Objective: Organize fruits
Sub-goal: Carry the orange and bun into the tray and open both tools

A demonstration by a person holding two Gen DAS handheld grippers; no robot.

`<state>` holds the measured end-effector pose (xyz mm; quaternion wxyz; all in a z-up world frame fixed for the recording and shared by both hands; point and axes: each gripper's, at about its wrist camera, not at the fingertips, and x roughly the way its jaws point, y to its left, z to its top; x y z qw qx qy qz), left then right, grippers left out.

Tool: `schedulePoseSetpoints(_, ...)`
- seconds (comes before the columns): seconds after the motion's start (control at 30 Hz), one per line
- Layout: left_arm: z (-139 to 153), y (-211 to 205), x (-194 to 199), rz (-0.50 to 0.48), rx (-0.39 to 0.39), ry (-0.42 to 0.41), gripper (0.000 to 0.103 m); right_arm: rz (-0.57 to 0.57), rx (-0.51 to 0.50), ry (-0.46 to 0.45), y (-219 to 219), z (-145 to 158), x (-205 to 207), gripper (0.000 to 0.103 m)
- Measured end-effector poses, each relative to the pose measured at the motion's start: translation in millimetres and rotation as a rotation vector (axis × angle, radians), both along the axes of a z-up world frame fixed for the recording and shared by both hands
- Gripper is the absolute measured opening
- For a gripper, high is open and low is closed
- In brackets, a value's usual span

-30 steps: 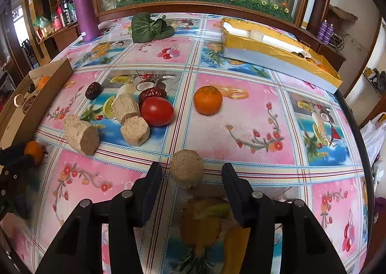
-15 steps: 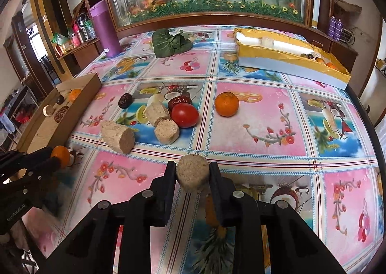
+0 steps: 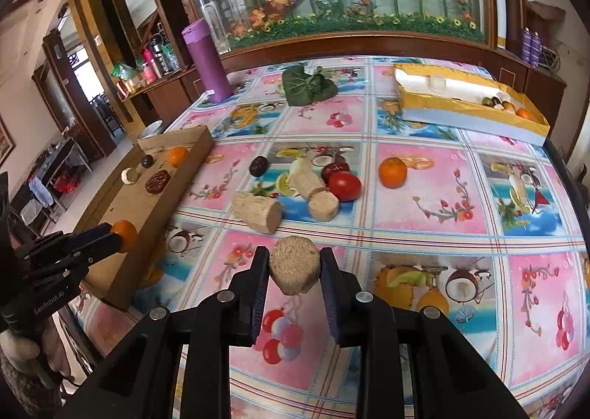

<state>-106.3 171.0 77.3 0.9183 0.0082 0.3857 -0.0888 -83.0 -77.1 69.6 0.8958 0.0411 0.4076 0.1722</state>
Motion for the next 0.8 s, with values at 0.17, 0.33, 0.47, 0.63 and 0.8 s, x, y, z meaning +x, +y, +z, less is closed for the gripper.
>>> schedulePoseSetpoints(0.17,7,44,-2,0.088,0.015,-0.002,0.023,0.087,-0.028,-0.036,36,16,-8,0.030)
schedulePoseSetpoints(0.33,4,82,-2,0.168,0.006,0.009,0.023,0.175,-0.039,-0.037,79,21,-9,0.030)
schedulePoseSetpoints(0.47,-9,105,0,0.215,-0.041,0.042,0.023,0.233,-0.050,-0.031,114,17,-10,0.030)
schedulePoseSetpoints(0.63,-19,120,17,0.249,-0.057,0.094,0.023,0.295,-0.076,-0.028,158,10,-3,0.030)
schedulePoseSetpoints(0.8,-15,138,48,0.300,-0.070,0.139,0.023,0.313,-0.107,-0.007,200,-2,28,0.030)
